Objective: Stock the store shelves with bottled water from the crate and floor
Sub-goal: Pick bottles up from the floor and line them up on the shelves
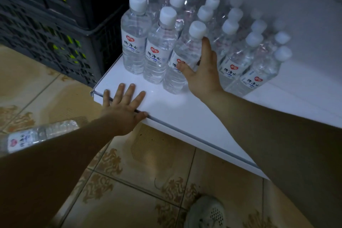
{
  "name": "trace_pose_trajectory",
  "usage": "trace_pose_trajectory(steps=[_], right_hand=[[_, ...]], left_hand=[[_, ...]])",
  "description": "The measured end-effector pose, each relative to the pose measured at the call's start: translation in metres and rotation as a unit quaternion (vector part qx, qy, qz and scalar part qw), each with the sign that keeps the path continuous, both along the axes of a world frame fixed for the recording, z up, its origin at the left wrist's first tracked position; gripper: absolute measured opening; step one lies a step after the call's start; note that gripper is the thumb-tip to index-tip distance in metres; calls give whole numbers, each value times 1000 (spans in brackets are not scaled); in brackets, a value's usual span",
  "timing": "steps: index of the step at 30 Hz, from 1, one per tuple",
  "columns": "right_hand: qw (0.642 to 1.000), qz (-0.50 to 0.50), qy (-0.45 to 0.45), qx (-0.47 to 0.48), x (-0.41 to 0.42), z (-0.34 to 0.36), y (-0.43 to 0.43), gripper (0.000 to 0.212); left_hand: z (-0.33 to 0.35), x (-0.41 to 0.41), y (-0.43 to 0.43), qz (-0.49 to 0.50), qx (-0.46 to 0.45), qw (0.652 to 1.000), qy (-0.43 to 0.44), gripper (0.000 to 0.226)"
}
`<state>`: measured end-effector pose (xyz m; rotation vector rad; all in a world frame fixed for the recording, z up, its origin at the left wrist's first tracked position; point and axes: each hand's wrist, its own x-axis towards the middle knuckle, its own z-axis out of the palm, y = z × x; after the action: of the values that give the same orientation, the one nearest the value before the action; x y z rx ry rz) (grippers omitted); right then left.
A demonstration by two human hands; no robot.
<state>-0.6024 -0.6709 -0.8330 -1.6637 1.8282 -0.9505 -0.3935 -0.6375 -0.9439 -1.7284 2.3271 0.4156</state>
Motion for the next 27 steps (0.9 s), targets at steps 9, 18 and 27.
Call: trace_pose_trajectory(steps=[9,18,27], right_hand=[[978,45,39,199,-5,62,11,100],[955,101,172,219,46,211,131,85],[950,197,188,150,135,304,261,80]], left_hand=[[81,6,30,64,87,991,74,77],[235,55,156,97,119,972,175,74],[358,129,309,158,38,968,191,71]])
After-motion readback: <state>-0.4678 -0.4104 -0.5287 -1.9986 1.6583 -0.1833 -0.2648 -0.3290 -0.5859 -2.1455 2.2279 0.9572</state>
